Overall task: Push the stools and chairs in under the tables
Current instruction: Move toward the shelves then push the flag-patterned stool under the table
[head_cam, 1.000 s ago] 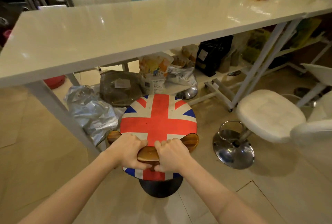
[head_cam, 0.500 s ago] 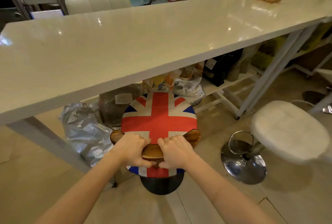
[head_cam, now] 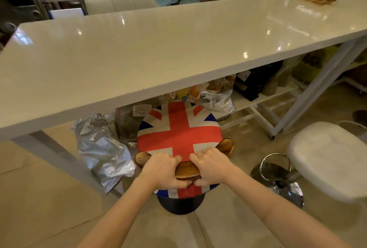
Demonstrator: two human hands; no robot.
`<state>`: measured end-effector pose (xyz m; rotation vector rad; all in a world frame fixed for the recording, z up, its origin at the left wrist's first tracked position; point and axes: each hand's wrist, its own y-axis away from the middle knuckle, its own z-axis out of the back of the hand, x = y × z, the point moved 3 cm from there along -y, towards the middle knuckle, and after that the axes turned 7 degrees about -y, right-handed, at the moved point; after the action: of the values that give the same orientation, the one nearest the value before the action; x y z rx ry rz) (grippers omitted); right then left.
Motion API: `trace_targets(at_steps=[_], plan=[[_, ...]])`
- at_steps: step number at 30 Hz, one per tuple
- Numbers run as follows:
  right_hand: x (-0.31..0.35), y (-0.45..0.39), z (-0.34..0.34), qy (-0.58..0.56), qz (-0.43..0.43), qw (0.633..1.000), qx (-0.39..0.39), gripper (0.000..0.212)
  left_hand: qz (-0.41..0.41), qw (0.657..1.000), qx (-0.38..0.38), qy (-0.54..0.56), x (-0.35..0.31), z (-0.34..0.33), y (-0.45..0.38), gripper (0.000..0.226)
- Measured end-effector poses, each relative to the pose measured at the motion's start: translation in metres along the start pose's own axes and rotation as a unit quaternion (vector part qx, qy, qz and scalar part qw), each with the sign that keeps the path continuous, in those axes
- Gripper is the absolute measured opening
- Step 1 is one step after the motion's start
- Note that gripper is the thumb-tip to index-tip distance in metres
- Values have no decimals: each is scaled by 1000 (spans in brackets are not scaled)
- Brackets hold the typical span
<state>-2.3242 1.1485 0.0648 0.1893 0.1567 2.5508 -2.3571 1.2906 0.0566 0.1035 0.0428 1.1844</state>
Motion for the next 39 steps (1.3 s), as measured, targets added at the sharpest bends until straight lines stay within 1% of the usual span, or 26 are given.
trace_targets(at_steps=[7, 11, 15, 21, 26, 33, 35, 36, 38, 39], plan=[[-31, 9, 2, 11, 68, 997, 26, 51, 83, 996, 9, 8, -31, 7, -11, 49], [-50, 14, 5, 21, 108, 993, 38, 50, 127, 992, -7, 21, -50, 9, -19, 49], [-61, 17, 9, 35, 134, 989, 42, 51, 152, 987, -33, 29, -61, 9, -26, 48], [-62, 17, 11, 33, 147, 988, 33, 50, 151, 987, -37, 40, -58, 8, -28, 52], [-60, 16, 10, 29, 146, 989, 19, 49, 143, 989, -35, 33, -57, 8, -26, 49], [-52, 18, 7, 13, 118, 993, 14, 50, 117, 993, 18, 30, -54, 17, -20, 47], [-53, 19, 5, -4, 112, 994, 9, 57, 108, 993, 46, 33, -53, 18, -22, 50], [-54, 21, 5, -16, 111, 994, -2, 64, 103, 992, 65, 30, -52, 17, -24, 55], [-56, 31, 6, -43, 105, 993, -34, 84, 95, 990, 104, 4, -51, 21, -30, 77], [-58, 38, 9, -59, 96, 992, -57, 91, 97, 989, 108, -5, -53, 25, -34, 88]])
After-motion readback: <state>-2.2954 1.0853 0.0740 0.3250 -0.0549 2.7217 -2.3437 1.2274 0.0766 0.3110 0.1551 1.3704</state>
